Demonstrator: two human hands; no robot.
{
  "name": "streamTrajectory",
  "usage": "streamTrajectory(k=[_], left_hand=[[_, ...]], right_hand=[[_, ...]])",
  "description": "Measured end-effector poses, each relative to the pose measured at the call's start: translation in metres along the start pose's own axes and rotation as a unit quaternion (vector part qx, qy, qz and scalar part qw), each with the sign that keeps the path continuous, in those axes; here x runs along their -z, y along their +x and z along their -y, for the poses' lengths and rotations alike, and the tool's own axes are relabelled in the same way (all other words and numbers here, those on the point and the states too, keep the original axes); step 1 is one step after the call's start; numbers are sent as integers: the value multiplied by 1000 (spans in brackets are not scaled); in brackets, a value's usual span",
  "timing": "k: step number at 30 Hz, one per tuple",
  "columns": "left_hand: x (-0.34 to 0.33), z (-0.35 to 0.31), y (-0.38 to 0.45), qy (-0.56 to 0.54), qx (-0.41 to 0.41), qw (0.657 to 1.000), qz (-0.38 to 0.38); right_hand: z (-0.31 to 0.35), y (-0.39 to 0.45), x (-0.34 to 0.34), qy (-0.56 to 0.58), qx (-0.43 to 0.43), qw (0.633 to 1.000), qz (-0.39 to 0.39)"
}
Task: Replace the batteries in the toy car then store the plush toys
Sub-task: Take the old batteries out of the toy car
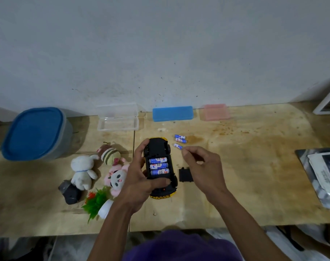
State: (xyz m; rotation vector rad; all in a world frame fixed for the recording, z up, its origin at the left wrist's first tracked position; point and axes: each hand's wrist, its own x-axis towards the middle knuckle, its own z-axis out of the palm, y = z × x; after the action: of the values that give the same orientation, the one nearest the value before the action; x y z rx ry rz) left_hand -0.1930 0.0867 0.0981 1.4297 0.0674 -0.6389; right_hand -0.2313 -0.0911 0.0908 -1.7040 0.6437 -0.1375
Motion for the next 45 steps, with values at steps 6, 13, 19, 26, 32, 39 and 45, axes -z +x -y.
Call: streamTrajectory(k=[6, 13, 19, 26, 32, 39, 45], left_hand=[[-12, -16, 0, 24, -68, 997, 24], [-26, -22, -1, 64, -119, 991, 16], [-30, -22, -2, 81, -116, 990, 23], [-25, -19, -3, 41, -96, 994, 18], [-27, -14, -4, 22, -75, 997, 15], [-26, -17, -6, 15, -76, 997, 29], [-24, -23, -8, 15, -76, 996, 36]], right_hand=[[30, -21, -9, 0, -20, 998, 54], [37, -24, -8, 53, -70, 996, 34], [41, -23, -11, 164, -142, 976, 16], [47, -26, -11, 160, -103, 982, 14], [47, -32, -17, -9, 61, 998, -30], [38, -29, -20, -87, 121, 989, -20], [54, -28, -6, 50, 111, 991, -49]])
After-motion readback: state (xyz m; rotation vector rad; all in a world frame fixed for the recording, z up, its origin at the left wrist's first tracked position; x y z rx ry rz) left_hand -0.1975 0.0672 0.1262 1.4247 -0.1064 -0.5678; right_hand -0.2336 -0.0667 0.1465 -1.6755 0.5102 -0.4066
